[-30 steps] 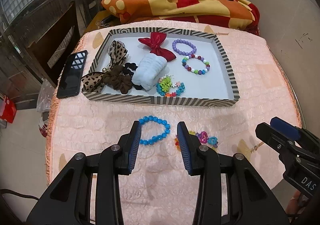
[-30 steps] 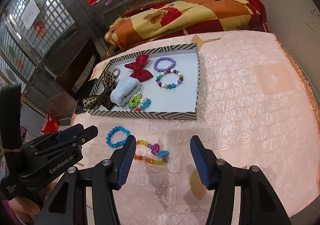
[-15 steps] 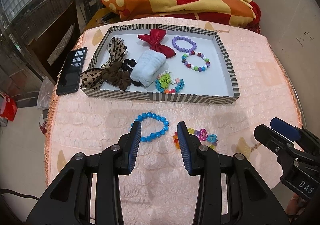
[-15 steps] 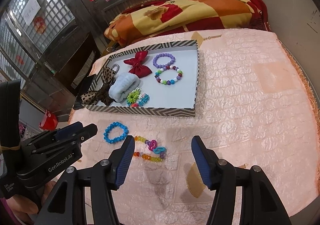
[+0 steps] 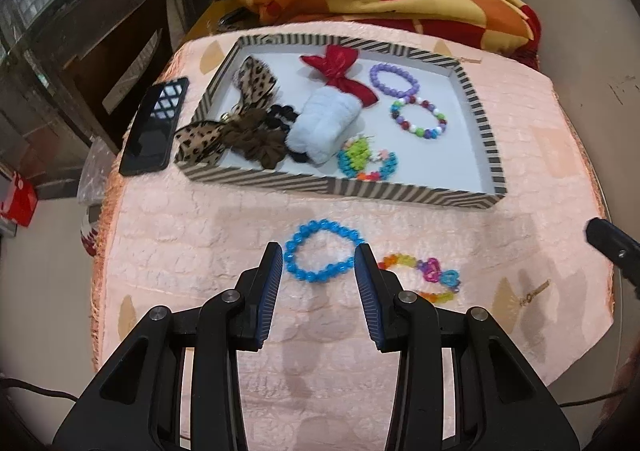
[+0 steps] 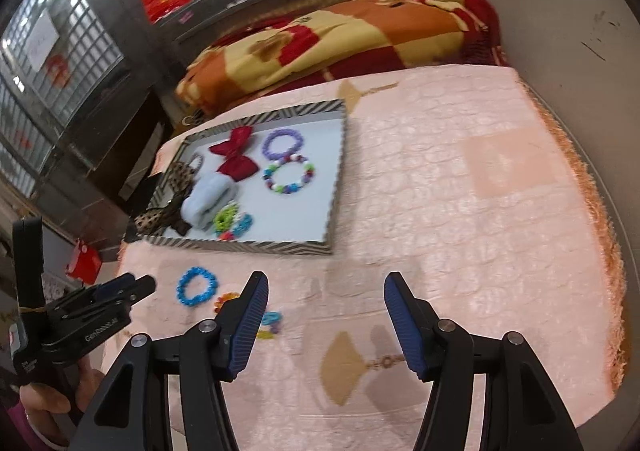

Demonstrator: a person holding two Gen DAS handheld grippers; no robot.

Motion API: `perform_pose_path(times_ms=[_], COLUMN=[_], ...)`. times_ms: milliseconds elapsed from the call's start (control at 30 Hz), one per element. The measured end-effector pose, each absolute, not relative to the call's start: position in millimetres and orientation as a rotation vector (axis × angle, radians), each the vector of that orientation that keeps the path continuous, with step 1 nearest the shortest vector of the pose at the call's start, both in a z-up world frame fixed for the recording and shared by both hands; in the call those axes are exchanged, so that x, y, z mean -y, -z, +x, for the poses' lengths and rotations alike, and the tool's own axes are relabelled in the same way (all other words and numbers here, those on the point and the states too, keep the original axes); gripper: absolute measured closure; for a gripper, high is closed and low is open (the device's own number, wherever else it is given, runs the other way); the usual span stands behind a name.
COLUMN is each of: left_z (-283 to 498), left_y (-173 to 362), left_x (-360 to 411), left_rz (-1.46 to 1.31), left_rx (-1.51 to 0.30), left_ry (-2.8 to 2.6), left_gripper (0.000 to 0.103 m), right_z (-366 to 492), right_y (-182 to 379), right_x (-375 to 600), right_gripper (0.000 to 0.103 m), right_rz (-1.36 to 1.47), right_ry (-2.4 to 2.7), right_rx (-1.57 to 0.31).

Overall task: Organize jewelry
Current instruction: 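Move both tools back toward the blue bracelet and orange heart bracelet, then grasp the blue bead bracelet with the left tool while the right tool grasps the orange pink-heart bracelet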

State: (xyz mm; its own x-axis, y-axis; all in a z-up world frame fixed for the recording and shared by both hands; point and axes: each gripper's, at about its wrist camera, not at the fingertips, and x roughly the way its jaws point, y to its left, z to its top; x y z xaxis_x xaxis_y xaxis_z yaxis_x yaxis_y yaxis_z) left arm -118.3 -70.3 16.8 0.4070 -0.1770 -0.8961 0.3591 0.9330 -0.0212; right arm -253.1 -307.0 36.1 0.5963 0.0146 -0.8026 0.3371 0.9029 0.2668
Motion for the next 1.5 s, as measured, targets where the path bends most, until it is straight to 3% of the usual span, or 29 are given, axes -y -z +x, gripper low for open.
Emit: perform_pose_path(times_ms=[433,967,1133,1267,1333,1367,1433,1467,1500], left_z=[-93.6,-65.8,-58.7,-56.8,-53.9,-53.2,-54.2,-55.9,-57.2], left_y=[16.7,50.5,60.6,64.5,65.3,65.6,65.2,64.3,63.7], left_x=[17.6,47.2,51.9,57.5,59.0,60.0,62.9,63.6,65.7], left_rz=[0.109,0.179,0.208,0.245,0.256,0.257,0.266,0.28,0.295], left_rx=[-1.215,-1.268,-1.286,-1.275,-1.27,-1.268,-1.255,-1.238,-1.227], left_ry=[0.292,0.359,0.375,0.385,0.387,0.395,0.408,0.419,0.433], left_gripper=[0.061,0.055,0.054,0.05,0.05,0.05,0.056,0.073,0.082], right_z=[-229.9,-185.2,-179.3,-179.4,-179.9,-180.7,-183.2,-185.4,-188.1], right_y=[14.0,63.1,71.9,75.0,74.5,74.1,71.9,69.1,64.3], right_x=[271.2,212.7,206.1,203.0,203.1,203.6,207.8,209.2,211.4], right_gripper=[0.045,0.045,0.059,0.064,0.08,0.083,0.083,0.083,0.083], right_rz=[0.41,0.123,0.091,0.062,0.054,0.057,0.089,0.101,0.121], right_ry=[0.078,-0.017,0.003,0.025,0.029,0.032,0.033,0.034,0.032], right_rx=[-1.029,-1.123,-1.136,-1.138,-1.131,-1.128,-1.114,-1.102,-1.08])
